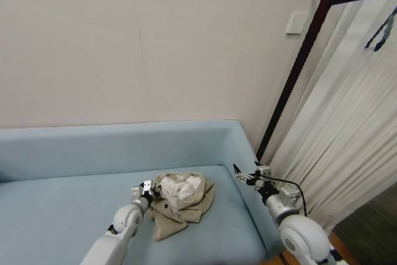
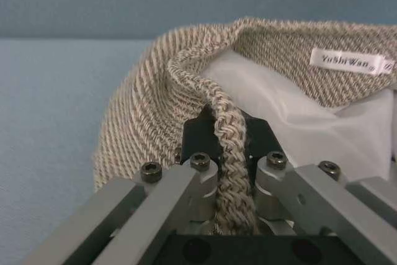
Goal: Pick up the clothes from the sofa and hang them on the clothes hanger.
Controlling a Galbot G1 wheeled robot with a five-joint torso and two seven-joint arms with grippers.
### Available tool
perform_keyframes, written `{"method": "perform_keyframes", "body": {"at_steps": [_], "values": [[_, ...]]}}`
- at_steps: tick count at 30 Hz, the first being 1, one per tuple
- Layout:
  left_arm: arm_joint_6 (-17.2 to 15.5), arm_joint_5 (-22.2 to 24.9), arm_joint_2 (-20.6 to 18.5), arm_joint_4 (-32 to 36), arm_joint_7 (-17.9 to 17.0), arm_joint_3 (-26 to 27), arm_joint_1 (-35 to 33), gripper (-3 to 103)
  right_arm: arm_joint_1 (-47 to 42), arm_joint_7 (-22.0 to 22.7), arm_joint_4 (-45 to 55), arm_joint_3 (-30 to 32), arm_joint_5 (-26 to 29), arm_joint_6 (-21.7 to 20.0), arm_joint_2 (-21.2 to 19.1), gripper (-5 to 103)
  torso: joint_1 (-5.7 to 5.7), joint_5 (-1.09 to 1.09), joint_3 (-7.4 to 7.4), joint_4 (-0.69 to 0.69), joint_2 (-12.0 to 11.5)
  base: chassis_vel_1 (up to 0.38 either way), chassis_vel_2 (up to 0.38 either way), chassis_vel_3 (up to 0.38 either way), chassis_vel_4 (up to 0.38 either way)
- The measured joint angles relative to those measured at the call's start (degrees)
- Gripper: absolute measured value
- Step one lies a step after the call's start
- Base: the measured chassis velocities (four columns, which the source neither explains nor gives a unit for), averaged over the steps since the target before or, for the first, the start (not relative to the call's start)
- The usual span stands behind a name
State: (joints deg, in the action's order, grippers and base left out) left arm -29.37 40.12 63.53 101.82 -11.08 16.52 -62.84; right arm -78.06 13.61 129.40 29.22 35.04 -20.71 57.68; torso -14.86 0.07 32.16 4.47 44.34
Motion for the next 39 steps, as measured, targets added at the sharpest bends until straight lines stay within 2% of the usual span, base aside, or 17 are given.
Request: {"method": "perform_keyframes", "body": {"at_steps": [1,6,7,10,16,17,19,21,33,36,37,39], "values": [[0.0,0.0,0.0,0.0,0.0,0.0,0.0,6,0.0,0.0,0.0,0.0,0.0,0.0,0.0,100,0.00,0.00,0.00,0.00,0.0,0.000,0.000,0.000,0.000],[1.6,-2.5,-5.6,6.3,0.4,1.4,-2.7,6,4.8,3.5,-3.2,-4.1,7.2,-3.8,0.3,100,0.00,0.00,0.00,0.00,0.0,0.000,0.000,0.000,0.000],[1.6,-2.5,-5.6,6.3,0.4,1.4,-2.7,6,4.8,3.5,-3.2,-4.1,7.2,-3.8,0.3,100,0.00,0.00,0.00,0.00,0.0,0.000,0.000,0.000,0.000],[2.2,-2.6,-8.9,9.6,1.5,3.4,-4.7,6,8.3,5.9,-7.0,-8.9,10.1,-4.9,1.6,100,0.00,0.00,0.00,-0.01,0.0,0.000,0.000,0.000,0.000],[3.1,-2.6,-13.3,14.0,2.7,6.0,-8.2,6,12.7,9.5,-12.5,-17.8,7.4,-5.2,5.5,100,0.00,0.00,0.01,-0.01,0.0,0.000,0.000,0.000,0.000],[3.1,-2.6,-13.3,14.0,2.7,6.0,-8.2,6,12.7,9.5,-12.5,-17.8,7.4,-5.2,5.5,100,0.00,0.00,0.01,-0.01,0.0,0.000,0.000,0.000,0.000],[3.5,-2.5,-14.7,15.9,2.8,6.7,-9.4,6,13.2,13.2,-13.9,-22.4,7.2,-5.9,8.0,100,0.00,0.00,0.00,0.00,0.0,0.000,0.000,0.000,0.000],[3.5,-2.5,-15.1,16.4,2.7,6.9,-9.7,6,13.2,13.7,-14.6,-24.0,7.2,-6.0,8.7,100,0.00,-0.01,0.00,0.01,0.0,0.000,0.000,0.000,0.000],[4.2,-1.8,-18.3,18.2,2.5,7.3,-10.1,6,16.0,13.7,-21.2,-26.4,6.4,-5.7,11.2,102,0.00,0.01,0.00,0.00,0.0,0.000,0.000,0.000,0.000],[5.4,-0.9,-18.8,18.9,1.7,7.4,-10.0,6,16.7,12.9,-23.9,-26.2,6.1,-5.2,11.6,89,0.00,0.01,0.00,0.00,0.0,0.000,0.000,0.000,0.000],[5.4,-0.9,-18.8,18.9,1.7,7.4,-10.0,6,16.7,12.9,-23.9,-26.2,6.1,-5.2,11.6,89,0.00,0.01,0.00,0.00,0.0,0.000,0.000,0.000,0.000],[5.6,-0.6,-19.1,19.7,1.5,7.8,-10.4,6,17.1,12.7,-25.4,-26.3,6.0,-4.7,12.1,78,0.00,0.01,0.00,0.00,0.0,0.000,0.000,0.000,0.000]]}}
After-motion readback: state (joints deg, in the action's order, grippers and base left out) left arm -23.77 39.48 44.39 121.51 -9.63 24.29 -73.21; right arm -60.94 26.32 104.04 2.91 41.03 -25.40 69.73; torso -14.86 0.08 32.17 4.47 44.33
